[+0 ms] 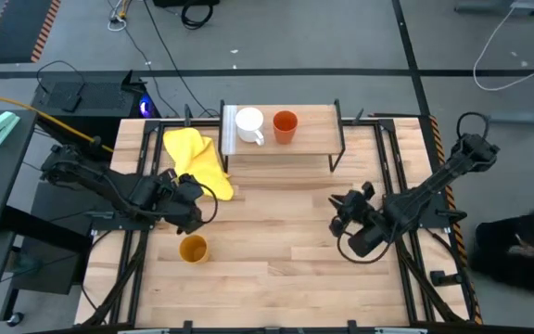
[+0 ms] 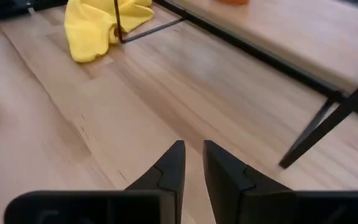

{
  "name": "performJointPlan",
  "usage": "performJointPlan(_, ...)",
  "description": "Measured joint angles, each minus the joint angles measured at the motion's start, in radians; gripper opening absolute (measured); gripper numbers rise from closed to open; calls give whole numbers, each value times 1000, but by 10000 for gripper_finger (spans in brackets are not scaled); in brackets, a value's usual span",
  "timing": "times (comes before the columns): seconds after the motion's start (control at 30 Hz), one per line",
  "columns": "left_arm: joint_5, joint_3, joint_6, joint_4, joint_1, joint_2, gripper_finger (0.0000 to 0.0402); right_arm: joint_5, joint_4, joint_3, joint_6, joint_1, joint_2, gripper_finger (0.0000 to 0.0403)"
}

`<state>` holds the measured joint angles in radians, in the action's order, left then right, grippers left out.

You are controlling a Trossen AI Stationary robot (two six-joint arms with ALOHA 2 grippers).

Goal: Stack small to large cups/mugs on shelf
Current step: Put the yellow cup on the shelf

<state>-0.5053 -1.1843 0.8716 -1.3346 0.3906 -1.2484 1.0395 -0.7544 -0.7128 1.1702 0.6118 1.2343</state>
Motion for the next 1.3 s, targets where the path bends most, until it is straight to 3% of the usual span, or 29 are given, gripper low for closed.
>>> performJointPlan(0.27,-1,77,236,-98,82,3,26,1,256,168,-9,2,0,65)
performJointPlan(0.5,231,179,384,-124,143,6,43,0,293,194,-14,2,0,65)
performJointPlan(0.67,236,169,433,-85,201,11,48,0,306,194,-24,2,0,65)
performJointPlan(0.87,240,176,428,98,288,43,44,0,306,194,-25,2,0,65)
performJointPlan(1.07,240,176,534,70,342,83,49,0,309,194,-25,2,0,65)
performJointPlan(1.3,241,176,531,112,342,84,60,0,309,194,-24,2,1,65)
